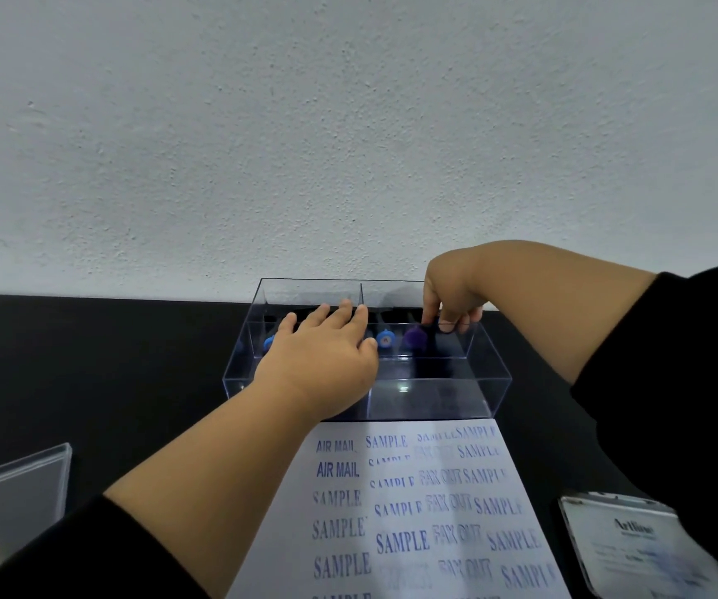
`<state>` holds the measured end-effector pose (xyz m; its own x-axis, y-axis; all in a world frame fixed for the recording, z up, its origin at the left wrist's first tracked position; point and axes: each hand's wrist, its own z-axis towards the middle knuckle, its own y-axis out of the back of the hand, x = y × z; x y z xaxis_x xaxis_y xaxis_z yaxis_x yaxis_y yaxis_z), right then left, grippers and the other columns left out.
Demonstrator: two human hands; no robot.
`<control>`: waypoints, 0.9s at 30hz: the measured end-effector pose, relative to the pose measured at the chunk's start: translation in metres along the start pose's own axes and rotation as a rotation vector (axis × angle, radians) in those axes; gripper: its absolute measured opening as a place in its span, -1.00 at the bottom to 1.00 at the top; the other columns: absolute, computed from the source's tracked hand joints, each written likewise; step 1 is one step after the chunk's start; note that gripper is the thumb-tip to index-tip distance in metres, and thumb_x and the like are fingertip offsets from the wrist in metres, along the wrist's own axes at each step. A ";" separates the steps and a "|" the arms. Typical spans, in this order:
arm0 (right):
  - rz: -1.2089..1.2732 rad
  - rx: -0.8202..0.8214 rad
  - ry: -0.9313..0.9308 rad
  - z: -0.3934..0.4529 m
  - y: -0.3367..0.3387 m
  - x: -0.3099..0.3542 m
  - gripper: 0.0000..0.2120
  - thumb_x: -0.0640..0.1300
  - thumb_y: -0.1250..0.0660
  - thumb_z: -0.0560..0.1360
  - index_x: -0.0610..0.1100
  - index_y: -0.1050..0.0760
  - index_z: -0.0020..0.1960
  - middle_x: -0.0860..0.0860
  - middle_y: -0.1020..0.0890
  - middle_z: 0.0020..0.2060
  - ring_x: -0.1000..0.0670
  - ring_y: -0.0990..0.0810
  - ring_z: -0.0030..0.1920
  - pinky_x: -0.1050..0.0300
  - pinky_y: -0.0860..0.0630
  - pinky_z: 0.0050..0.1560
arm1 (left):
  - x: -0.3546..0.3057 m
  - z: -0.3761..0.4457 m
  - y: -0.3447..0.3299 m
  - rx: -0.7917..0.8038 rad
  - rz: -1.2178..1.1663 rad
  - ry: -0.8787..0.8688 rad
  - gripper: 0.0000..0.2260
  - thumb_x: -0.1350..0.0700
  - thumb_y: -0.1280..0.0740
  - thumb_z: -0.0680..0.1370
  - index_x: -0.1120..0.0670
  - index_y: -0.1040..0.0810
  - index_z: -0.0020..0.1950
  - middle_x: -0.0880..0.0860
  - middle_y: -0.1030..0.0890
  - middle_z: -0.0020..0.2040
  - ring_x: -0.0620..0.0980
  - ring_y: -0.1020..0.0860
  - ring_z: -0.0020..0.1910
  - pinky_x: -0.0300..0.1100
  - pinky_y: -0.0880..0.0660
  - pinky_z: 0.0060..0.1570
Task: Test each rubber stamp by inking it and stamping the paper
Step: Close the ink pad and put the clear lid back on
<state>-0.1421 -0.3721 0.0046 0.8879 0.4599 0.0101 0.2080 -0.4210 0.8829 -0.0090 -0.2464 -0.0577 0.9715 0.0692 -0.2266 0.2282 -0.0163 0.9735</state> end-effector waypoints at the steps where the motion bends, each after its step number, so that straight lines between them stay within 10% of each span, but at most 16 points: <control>1: 0.010 0.001 -0.005 0.001 -0.001 0.000 -0.72 -0.34 -0.31 0.49 -0.12 -0.55 0.16 -0.07 -0.62 -0.16 -0.02 -0.60 -0.23 0.20 -0.53 -0.17 | 0.000 0.000 0.000 0.000 -0.001 0.001 -0.54 -0.03 0.11 0.66 -0.06 0.09 0.57 -0.09 0.10 0.57 -0.09 0.13 0.54 0.00 0.20 0.48; 13: 0.107 0.043 -0.073 0.005 -0.008 0.001 -0.69 -0.39 -0.17 0.53 -0.18 -0.54 0.18 -0.06 -0.54 -0.25 -0.11 -0.54 -0.06 0.15 -0.53 -0.17 | 0.000 0.000 -0.001 -0.016 0.018 -0.002 -0.54 -0.03 0.11 0.66 -0.05 0.08 0.57 -0.09 0.07 0.57 -0.08 0.12 0.54 0.01 0.19 0.48; 17: 0.055 -0.016 -0.077 0.003 -0.010 0.004 -0.66 -0.39 -0.12 0.53 -0.15 -0.56 0.15 -0.18 -0.57 0.03 -0.15 -0.61 0.01 0.05 -0.56 -0.03 | 0.001 0.001 -0.002 -0.009 0.022 -0.002 -0.54 -0.03 0.11 0.66 -0.05 0.08 0.57 -0.08 0.08 0.57 -0.08 0.12 0.54 0.01 0.19 0.48; 21: 0.097 -0.130 -0.051 -0.008 -0.015 0.002 -0.69 -0.36 -0.18 0.54 -0.17 -0.52 0.22 -0.18 -0.58 0.12 -0.02 -0.52 -0.31 0.21 -0.51 -0.23 | 0.001 -0.001 -0.002 -0.016 0.018 -0.005 -0.54 -0.02 0.10 0.66 -0.04 0.07 0.57 -0.07 0.07 0.57 -0.06 0.11 0.54 0.01 0.19 0.47; 27: 0.153 -0.468 0.093 -0.046 -0.030 -0.012 -0.70 -0.13 -0.23 0.57 -0.07 -0.48 0.28 -0.04 -0.53 0.19 -0.02 -0.50 0.14 0.17 -0.38 0.13 | -0.007 -0.008 0.005 -0.023 0.088 0.035 -0.54 -0.01 0.09 0.66 -0.01 0.01 0.57 0.04 0.00 0.58 0.03 0.05 0.55 0.03 0.15 0.48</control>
<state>-0.1775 -0.3287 -0.0004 0.8491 0.4969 0.1791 -0.1473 -0.1028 0.9837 -0.0150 -0.2387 -0.0508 0.9848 0.1036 -0.1394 0.1402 -0.0010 0.9901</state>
